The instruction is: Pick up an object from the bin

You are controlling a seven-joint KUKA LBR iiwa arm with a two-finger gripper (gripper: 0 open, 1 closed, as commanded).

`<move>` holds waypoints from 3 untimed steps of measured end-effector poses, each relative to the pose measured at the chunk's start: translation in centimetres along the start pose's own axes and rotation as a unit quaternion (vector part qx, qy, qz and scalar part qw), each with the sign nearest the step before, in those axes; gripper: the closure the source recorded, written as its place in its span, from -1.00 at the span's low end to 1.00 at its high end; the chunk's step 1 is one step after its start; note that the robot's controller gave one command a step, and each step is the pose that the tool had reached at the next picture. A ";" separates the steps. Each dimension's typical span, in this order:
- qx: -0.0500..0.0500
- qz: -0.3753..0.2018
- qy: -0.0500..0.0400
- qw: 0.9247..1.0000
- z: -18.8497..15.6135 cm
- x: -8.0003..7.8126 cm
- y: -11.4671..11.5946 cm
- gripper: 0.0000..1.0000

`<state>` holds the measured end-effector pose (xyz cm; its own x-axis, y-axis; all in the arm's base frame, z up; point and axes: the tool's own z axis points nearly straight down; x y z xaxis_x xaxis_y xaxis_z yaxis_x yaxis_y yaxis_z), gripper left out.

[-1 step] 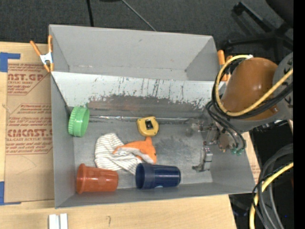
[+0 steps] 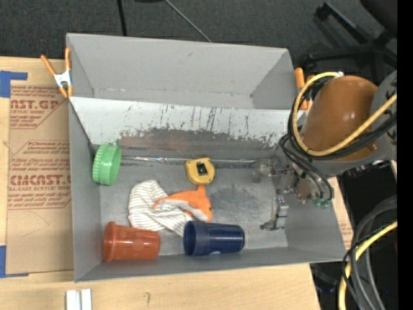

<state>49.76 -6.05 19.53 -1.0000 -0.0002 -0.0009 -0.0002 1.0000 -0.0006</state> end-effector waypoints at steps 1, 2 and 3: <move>0.001 -0.028 -0.004 1.000 3.3 0.1 1.2 -1.00; 0.000 -0.039 0.000 0.999 9.9 0.2 5.4 -1.00; 0.000 -0.115 0.005 0.993 11.1 -0.2 5.7 1.00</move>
Offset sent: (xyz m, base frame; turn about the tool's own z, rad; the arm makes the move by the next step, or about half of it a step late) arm -0.0032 0.0586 -0.1050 -0.0806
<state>49.96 -0.39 8.47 -0.9736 -0.2280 0.0092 -0.2280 0.9737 -0.0001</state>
